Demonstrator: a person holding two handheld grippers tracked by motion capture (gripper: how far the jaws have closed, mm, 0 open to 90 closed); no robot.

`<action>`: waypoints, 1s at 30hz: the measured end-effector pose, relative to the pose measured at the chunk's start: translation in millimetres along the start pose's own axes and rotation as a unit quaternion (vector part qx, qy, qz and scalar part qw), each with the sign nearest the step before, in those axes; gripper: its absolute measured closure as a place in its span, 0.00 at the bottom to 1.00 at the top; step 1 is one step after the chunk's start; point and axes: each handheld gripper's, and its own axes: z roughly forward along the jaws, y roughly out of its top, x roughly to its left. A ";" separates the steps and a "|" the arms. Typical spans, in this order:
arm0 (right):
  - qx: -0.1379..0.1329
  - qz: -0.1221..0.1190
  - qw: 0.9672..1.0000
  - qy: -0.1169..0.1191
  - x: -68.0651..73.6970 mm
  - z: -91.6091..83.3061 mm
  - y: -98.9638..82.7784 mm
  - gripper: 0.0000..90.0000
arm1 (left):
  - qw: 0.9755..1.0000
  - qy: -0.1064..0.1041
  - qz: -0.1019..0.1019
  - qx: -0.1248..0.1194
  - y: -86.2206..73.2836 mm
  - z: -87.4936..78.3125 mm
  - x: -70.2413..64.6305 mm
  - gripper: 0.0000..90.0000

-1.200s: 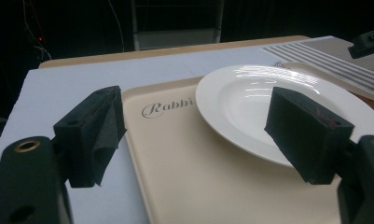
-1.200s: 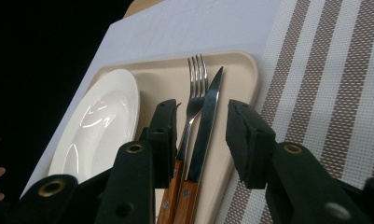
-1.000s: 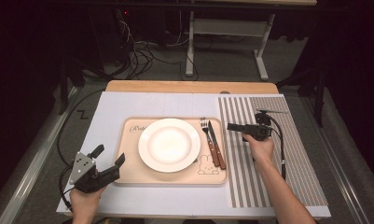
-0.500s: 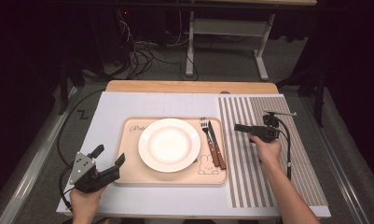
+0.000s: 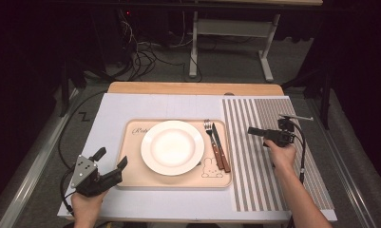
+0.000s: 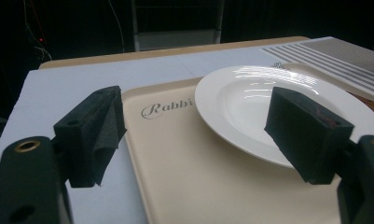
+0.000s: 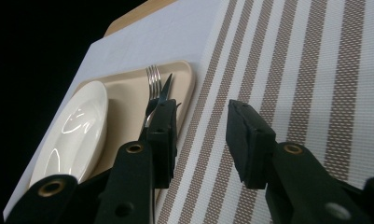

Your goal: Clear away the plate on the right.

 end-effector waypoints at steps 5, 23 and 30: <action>-0.004 -0.003 1.000 -0.009 -4.5 -7.2 -2.1 0.72 | 1.000 0.000 0.000 0.000 0.0 -0.2 -0.1 0.23; -0.014 -0.085 0.995 -0.060 1.1 -35.4 -14.7 0.66 | 1.000 0.001 -0.001 -0.001 -0.2 -0.8 -0.5 0.23; -0.020 -0.124 0.989 -0.073 7.2 -44.4 -23.7 0.64 | 1.000 0.001 -0.002 -0.002 -0.2 -0.9 -0.6 0.23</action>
